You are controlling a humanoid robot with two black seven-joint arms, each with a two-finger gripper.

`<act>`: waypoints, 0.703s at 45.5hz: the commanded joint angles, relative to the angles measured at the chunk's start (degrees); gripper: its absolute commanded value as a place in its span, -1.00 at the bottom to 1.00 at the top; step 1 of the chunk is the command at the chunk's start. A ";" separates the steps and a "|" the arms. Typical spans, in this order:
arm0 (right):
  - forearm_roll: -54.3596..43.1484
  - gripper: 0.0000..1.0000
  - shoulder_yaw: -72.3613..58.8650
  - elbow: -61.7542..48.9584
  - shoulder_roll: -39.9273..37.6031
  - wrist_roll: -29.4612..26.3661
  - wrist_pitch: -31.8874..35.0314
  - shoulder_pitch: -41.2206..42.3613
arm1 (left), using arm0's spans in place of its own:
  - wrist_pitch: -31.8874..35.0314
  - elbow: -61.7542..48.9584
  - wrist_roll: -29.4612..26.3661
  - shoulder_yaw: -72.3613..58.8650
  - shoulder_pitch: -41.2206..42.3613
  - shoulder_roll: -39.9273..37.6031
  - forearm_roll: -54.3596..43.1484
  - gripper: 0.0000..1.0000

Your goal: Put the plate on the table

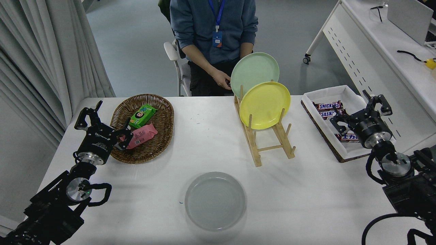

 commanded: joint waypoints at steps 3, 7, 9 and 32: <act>0.00 0.99 2.37 -4.46 4.07 2.79 0.36 0.64 | 0.00 0.06 0.00 0.00 -0.01 0.00 0.07 1.00; 0.00 0.98 2.37 -6.13 5.30 2.97 0.36 1.17 | 0.00 -0.03 0.00 0.00 -0.01 0.00 -0.02 1.00; 0.00 0.98 2.28 -6.22 5.83 2.97 0.36 1.26 | 0.00 -0.03 0.00 0.00 -0.01 0.00 0.07 1.00; -1.93 0.98 -6.42 -6.22 6.44 2.62 0.27 4.59 | 0.00 -0.03 0.00 0.00 -0.01 0.00 -0.02 1.00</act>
